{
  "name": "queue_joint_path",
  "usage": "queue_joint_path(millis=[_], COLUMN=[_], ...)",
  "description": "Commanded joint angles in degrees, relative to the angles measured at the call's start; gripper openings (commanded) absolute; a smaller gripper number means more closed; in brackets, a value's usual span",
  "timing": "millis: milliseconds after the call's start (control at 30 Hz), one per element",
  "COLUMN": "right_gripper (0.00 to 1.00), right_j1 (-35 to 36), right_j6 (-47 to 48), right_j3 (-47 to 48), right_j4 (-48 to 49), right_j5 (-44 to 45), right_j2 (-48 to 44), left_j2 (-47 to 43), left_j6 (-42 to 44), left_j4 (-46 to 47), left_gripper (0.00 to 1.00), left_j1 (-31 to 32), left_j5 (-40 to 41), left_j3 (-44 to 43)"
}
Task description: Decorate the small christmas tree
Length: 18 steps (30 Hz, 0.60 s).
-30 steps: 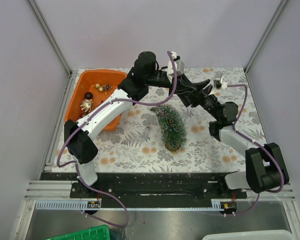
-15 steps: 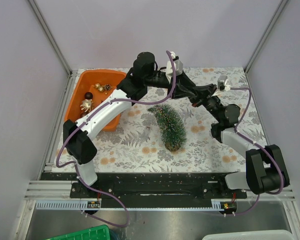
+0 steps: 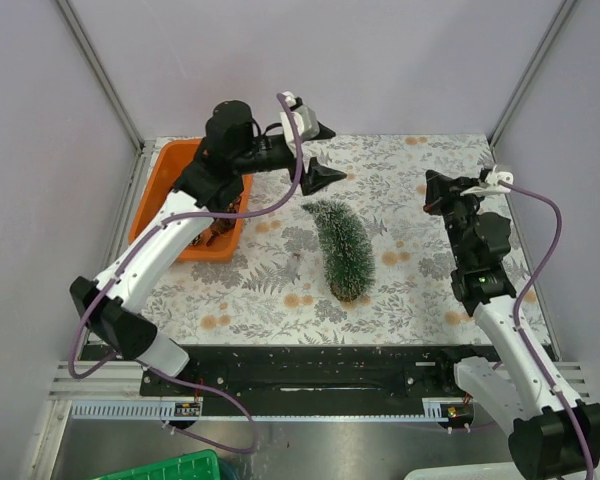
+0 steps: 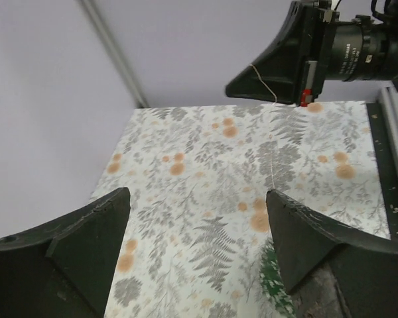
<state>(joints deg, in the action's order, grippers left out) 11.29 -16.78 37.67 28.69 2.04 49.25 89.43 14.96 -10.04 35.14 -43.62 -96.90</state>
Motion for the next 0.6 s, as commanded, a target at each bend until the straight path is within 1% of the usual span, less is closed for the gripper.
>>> queue_joint_path(millis=[0,67,133,200,267,400,500,567], right_gripper=[0.00,0.00,0.00,0.00,0.00,0.00,0.00,0.00], right_j1=[1.4,2.9,4.4,5.7,5.9,5.9,6.0,5.9], right_j6=[-1.9,-2.2,-2.6,-3.4,-4.6,-5.8,-6.8,-7.9], right_j3=[7.3,10.9,14.3,17.2,19.5,22.9,24.6,23.8], right_j4=[-32.0,-41.5,-52.6,-60.3,-66.3,-73.5,-76.5,-75.8], right_j5=[8.4,9.3,8.9,7.5,4.4,-8.3,-20.6,-28.5], right_j2=[-3.3,-5.2,-7.1,-8.9,-10.8,-14.1,-14.1,-14.5], left_j2=[-6.6,-9.8,-12.5,-15.2,-18.3,-23.2,-24.3,-24.2], left_j6=[4.5,6.5,7.2,7.7,7.9,6.8,5.6,4.4], left_j4=[-3.6,-4.8,-5.7,-6.9,-7.0,-7.0,-7.4,-6.7], left_gripper=[0.89,0.92,0.95,0.95,0.95,0.96,0.96,0.96], left_j1=[-1.6,-2.3,-3.5,-4.7,-5.8,-6.7,-6.8,-6.8], left_j5=[5.4,6.2,8.8,9.3,9.1,6.7,3.9,2.1], left_j3=[2.2,5.0,8.1,11.7,15.9,23.3,24.5,24.2])
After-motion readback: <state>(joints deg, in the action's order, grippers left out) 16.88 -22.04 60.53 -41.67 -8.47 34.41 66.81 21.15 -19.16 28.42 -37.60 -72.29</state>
